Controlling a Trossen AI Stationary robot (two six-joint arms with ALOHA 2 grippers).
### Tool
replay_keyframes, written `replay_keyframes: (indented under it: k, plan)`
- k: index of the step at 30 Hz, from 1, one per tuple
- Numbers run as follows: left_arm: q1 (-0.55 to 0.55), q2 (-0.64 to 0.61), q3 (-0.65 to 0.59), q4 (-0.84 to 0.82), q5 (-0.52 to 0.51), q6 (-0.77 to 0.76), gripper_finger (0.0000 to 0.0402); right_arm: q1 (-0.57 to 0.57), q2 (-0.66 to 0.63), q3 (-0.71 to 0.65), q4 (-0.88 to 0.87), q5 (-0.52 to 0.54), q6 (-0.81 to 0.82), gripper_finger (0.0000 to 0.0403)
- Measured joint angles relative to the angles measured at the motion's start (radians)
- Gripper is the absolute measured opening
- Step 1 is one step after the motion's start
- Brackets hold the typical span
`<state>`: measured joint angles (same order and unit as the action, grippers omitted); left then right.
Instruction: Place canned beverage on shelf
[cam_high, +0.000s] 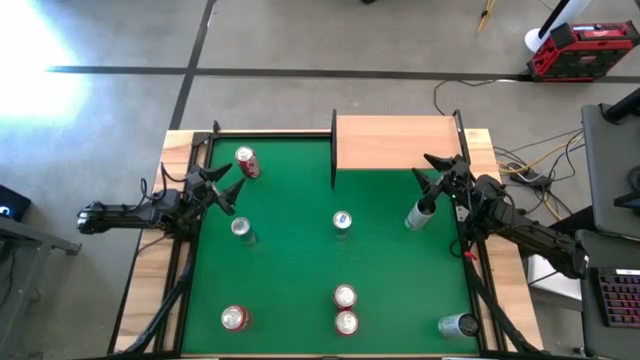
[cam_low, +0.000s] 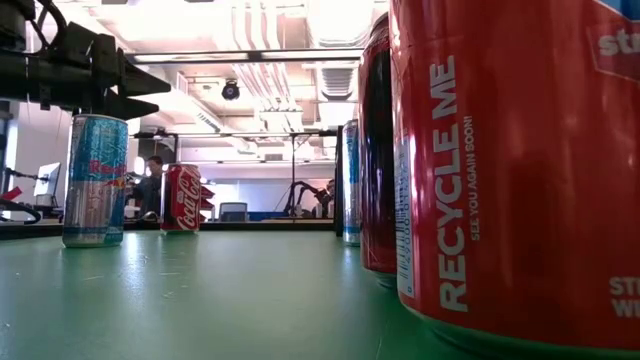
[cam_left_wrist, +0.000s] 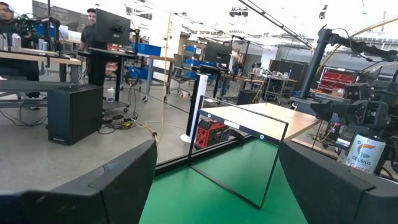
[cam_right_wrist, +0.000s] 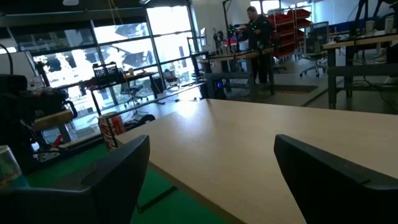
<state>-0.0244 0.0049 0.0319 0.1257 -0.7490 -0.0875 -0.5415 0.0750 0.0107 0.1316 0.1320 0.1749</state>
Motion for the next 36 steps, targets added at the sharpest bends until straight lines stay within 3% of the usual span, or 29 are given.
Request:
replay_keyframes:
  k: [10, 15, 22, 27, 36]
  plan:
    - [0.000, 0.000, 0.000, 0.000, 0.000, 0.000, 0.0324, 0.000, 0.000, 0.000, 0.000, 0.000, 0.000, 0.0336]
    - [0.000, 0.000, 0.000, 0.000, 0.000, 0.000, 0.0324, -0.001, 0.000, 0.000, -0.001, 0.118, -0.004, 0.0336]
    - [0.000, 0.000, 0.000, 0.000, 0.000, 0.000, 0.0324, 0.000, 0.000, 0.000, -0.008, 0.128, -0.013, 0.0336]
    - [0.000, 0.000, 0.000, 0.000, 0.000, 0.000, 0.0324, 0.000, 0.000, 0.000, 0.000, 0.131, -0.195, 0.0336]
    - [0.000, 0.000, 0.000, 0.000, 0.000, 0.000, 0.0324, 0.000, 0.000, 0.000, 0.002, 0.123, 0.000, 0.0336]
